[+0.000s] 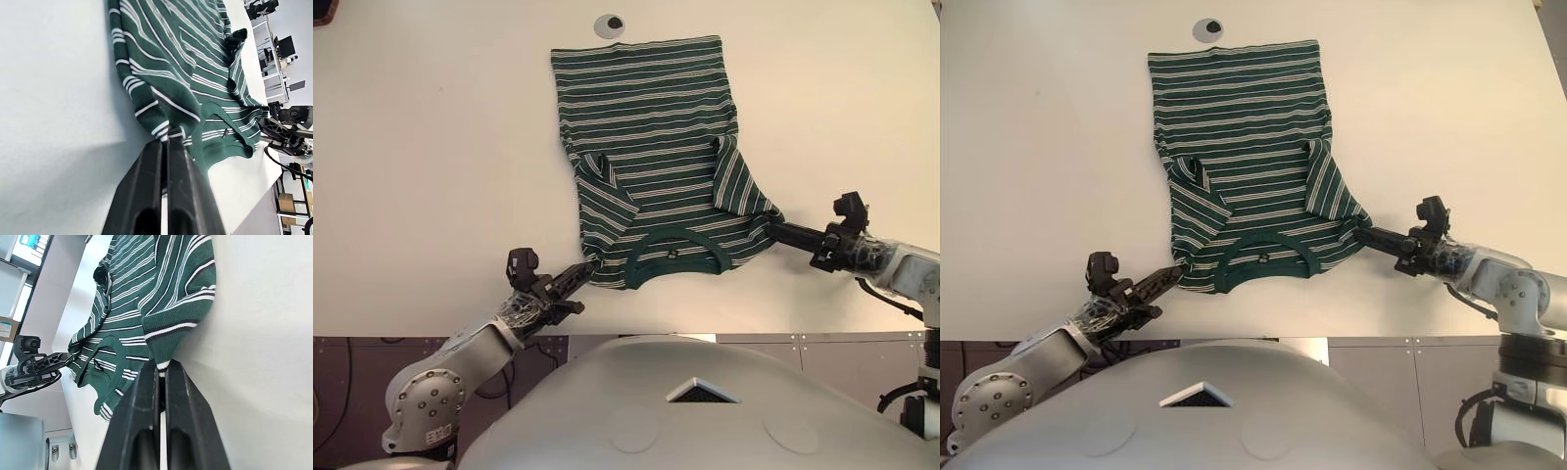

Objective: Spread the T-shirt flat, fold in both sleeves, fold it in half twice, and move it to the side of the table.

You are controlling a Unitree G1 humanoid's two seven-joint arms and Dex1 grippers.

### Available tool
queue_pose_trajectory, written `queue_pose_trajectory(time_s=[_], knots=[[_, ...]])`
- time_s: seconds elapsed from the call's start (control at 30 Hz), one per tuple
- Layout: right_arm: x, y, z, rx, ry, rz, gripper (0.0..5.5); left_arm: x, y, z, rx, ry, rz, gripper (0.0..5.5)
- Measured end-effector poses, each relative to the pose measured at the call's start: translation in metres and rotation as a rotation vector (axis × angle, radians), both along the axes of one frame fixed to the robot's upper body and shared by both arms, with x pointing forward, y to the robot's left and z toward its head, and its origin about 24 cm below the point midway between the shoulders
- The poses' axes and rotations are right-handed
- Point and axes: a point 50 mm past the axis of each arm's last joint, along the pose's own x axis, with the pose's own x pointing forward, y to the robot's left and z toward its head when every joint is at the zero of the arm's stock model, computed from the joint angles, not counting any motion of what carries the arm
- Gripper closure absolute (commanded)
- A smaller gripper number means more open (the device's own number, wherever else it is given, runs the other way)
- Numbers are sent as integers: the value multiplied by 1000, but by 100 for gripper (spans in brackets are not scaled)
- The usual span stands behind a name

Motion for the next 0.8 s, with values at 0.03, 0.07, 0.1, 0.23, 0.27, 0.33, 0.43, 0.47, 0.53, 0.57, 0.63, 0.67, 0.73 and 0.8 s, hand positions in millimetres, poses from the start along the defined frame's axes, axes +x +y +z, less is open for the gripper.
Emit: queue_pose_trajectory(time_s=[0.03,0.07,0.1,0.23,0.27,0.33,0.43,0.47,0.53,0.57,0.63,0.67,0.73,0.8], knots=[[-2,-2,1,-3,9,14,550,-1,1,1,1,-1,-8,546],[-7,-5,2,11,20,25,550,-3,3,3,-8,-10,-20,546],[-11,-5,2,35,28,42,550,-5,5,6,-10,-23,-35,546],[-31,-7,9,79,64,129,550,-6,12,18,-22,-93,-79,546],[-32,-7,12,87,56,144,550,-6,12,20,-27,-109,-87,546],[-36,-5,14,115,55,171,550,-9,11,24,-57,-133,-106,546],[-39,-7,23,150,37,205,550,-13,13,33,-90,-186,-125,546],[-38,-6,26,159,23,210,550,-12,13,35,-94,-200,-121,546],[-34,-3,32,172,-4,226,550,-3,16,41,-97,-252,-110,546],[-30,-2,35,182,-21,231,550,4,16,44,-97,-282,-106,546],[-12,1,44,154,-69,227,550,20,20,49,-76,-322,-93,546],[-2,3,49,136,-88,218,550,28,22,51,-65,-344,-85,546],[25,9,64,98,-145,196,550,45,24,54,-51,-369,-67,546],[52,19,77,78,-205,169,550,64,28,55,-16,-380,-65,546]])
